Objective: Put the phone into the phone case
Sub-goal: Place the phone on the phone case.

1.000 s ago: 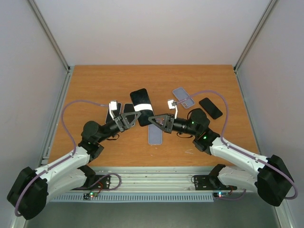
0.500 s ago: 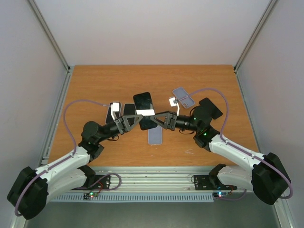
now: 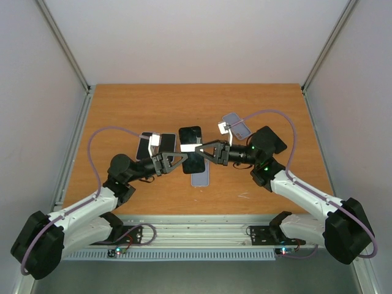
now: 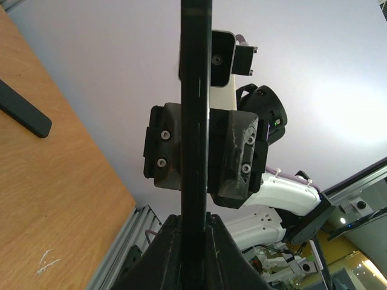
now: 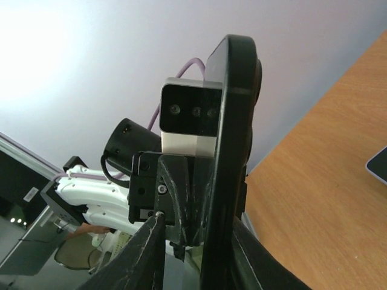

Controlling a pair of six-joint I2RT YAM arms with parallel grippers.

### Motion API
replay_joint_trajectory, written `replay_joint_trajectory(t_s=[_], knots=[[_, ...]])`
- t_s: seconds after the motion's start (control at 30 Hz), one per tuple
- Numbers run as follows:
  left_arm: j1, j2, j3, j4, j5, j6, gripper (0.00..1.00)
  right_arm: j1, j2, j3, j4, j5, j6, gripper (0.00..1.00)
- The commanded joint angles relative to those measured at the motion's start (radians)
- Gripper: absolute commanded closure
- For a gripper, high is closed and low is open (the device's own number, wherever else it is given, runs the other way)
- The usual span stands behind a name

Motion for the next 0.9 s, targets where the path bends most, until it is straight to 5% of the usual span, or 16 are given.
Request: replay_joint_trajectory(t_s=[0.0, 0.27, 0.4, 0.67, 0.87], knots=[[-0.005, 0.002, 0.038, 0.059, 0.026, 0.029, 0.99, -0.006, 0.011, 0.035, -0.013, -0.047, -0.020, 0.74], [-0.004, 0.008, 0.043, 0.039, 0.027, 0.038, 1.00, -0.007, 0.007, 0.040, -0.063, -0.064, -0.042, 0.98], [-0.005, 0.002, 0.039, -0.047, 0.000, 0.073, 0.99, -0.013, -0.001, 0.057, -0.142, -0.065, -0.083, 0.99], [-0.005, -0.036, 0.040, -0.355, -0.147, 0.204, 0.72, -0.051, -0.022, 0.067, -0.270, -0.041, -0.127, 0.99], [-0.005, -0.028, 0.048, -0.530, -0.230, 0.241, 0.45, -0.055, -0.002, 0.145, -0.616, 0.095, -0.258, 0.99]])
